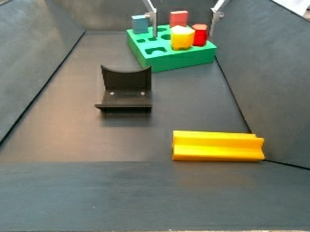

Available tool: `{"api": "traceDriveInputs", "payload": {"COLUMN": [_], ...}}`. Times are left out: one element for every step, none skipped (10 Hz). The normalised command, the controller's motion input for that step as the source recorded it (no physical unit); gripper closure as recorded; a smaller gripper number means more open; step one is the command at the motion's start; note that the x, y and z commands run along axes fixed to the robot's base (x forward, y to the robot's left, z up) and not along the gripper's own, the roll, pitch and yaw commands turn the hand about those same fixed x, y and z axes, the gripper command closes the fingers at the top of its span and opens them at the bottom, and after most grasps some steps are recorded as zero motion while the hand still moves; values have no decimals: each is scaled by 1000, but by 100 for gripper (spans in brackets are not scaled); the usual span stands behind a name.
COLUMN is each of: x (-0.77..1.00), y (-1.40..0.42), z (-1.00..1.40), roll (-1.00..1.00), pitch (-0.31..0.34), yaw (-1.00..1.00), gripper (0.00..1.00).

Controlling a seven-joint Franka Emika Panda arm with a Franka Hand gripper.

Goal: Pick up the star object. Move up. Place the star object on the fixture. Regrasp the star object. Move to above the board. Insert the star object.
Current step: Pick up the star object.

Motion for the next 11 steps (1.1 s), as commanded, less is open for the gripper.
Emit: {"api": "traceDriveInputs", "payload": {"x": [-49,-54,0,111,129,137,151,160,109,46,51], "y": [0,83,294,491,354,306,277,237,177,146,129], "z": [0,-6,0,0,-37,-54,-91,-97,-129,-217,-223], "roll": [0,3,0,0,0,0,0,0,0,0,0], "pitch": [0,0,9,23,39,53,67,69,51,69,67], "yaw": [0,0,-129,-494,-643,-703,-737,-780,-851,-874,-886], "gripper": [0,0,0,0,0,0,0,0,0,0,0]}}
